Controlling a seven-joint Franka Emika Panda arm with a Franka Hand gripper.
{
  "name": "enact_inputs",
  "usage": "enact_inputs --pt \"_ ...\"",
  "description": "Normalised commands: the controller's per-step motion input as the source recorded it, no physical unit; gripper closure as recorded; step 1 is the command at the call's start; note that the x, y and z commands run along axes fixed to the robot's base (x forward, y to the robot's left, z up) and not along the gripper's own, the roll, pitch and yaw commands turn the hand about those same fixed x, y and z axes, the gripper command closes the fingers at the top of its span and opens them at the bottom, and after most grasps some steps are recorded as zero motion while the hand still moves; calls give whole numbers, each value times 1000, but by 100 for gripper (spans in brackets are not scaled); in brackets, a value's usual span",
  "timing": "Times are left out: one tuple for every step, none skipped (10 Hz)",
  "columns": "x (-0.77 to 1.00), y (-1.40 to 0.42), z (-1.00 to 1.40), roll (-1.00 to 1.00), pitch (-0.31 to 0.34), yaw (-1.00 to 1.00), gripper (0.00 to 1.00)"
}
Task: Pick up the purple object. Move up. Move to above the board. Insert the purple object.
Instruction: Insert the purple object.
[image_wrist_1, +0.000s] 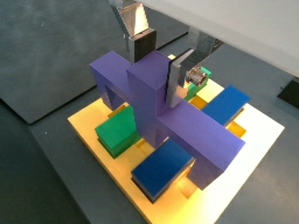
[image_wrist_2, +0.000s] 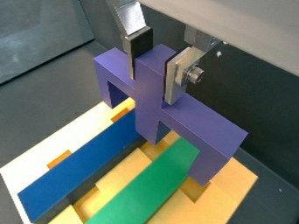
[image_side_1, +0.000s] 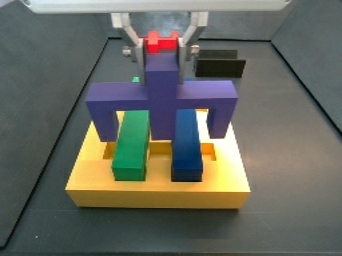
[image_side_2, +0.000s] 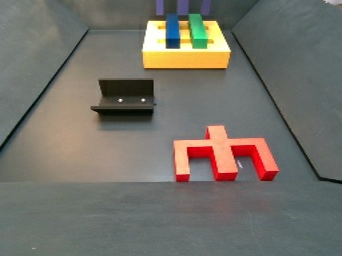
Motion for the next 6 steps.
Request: enact_inputs --pt "-89 14 -100 103 -46 0 100" --pt "-83 14 -157 80 -44 0 100" --pt "0 0 -91 0 -13 0 100" --pt "-17 0 -174 13 -44 0 100" --pt "0 0 -309 0 -56 0 100" --pt "66 -3 -289 0 -23 0 100"
